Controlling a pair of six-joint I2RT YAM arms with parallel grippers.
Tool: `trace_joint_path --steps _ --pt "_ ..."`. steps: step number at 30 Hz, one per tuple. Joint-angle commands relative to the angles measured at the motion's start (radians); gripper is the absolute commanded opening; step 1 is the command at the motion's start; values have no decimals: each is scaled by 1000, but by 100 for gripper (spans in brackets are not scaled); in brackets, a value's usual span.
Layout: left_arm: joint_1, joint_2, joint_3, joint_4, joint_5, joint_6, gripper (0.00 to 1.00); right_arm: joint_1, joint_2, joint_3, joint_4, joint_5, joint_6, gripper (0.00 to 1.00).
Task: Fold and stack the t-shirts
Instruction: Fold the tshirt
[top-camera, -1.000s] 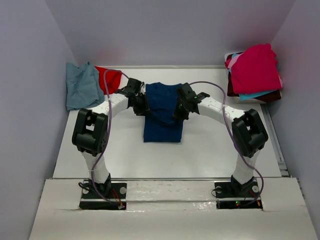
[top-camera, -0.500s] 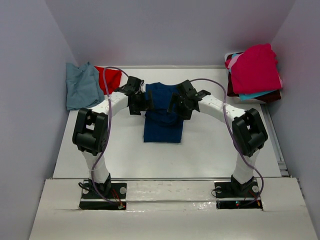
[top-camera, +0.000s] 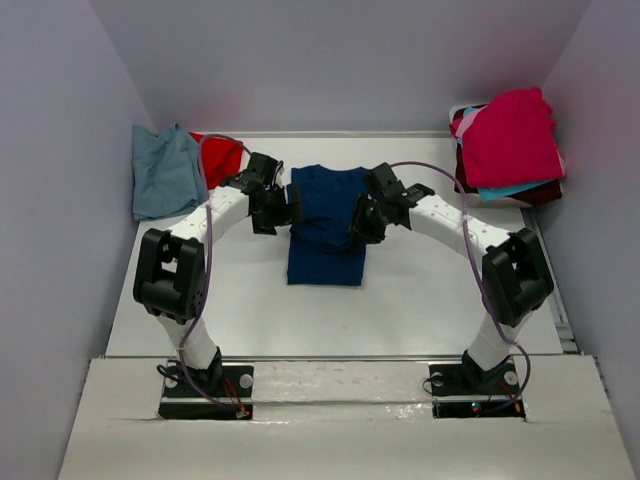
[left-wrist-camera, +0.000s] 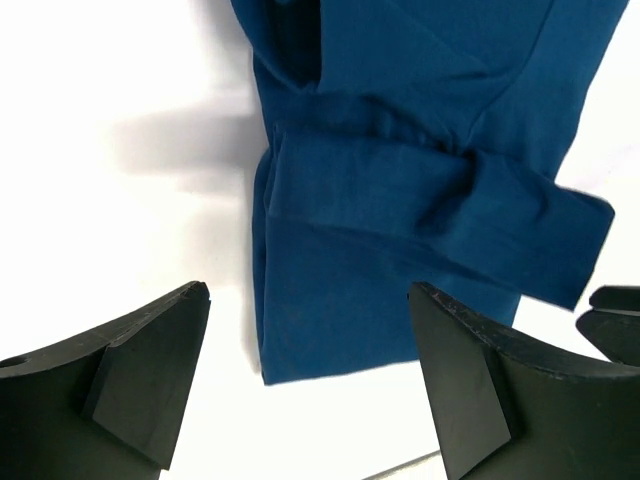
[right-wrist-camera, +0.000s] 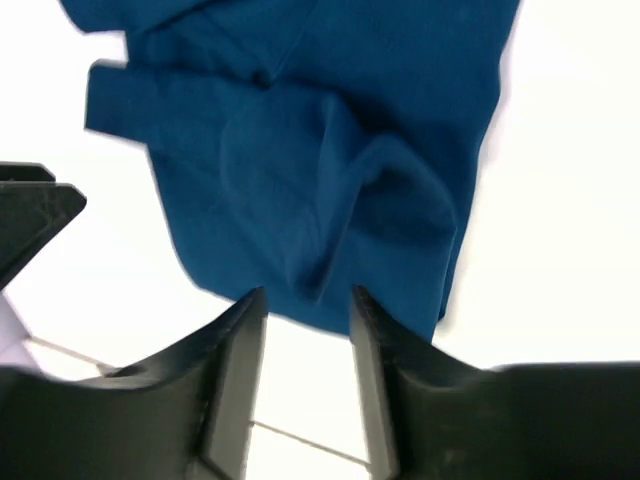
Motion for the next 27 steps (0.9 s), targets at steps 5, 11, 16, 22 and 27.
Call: trace_joint_path --steps 5,11,16,22,27 --pt "-6 -84 -50 -74 2 27 93 -8 -86 -93 -38 -158 13 13" --pt "-6 -68 -53 -74 2 25 93 2 -17 -120 -21 -179 -2 7" --pt "-6 -49 -24 -83 1 27 93 2 69 -91 5 -167 -25 7" --pt "-6 -29 -4 -94 -2 31 92 2 200 36 8 -159 -51 7" --pt "-6 -20 -4 -99 -2 33 92 -18 259 142 -18 -164 -60 7"
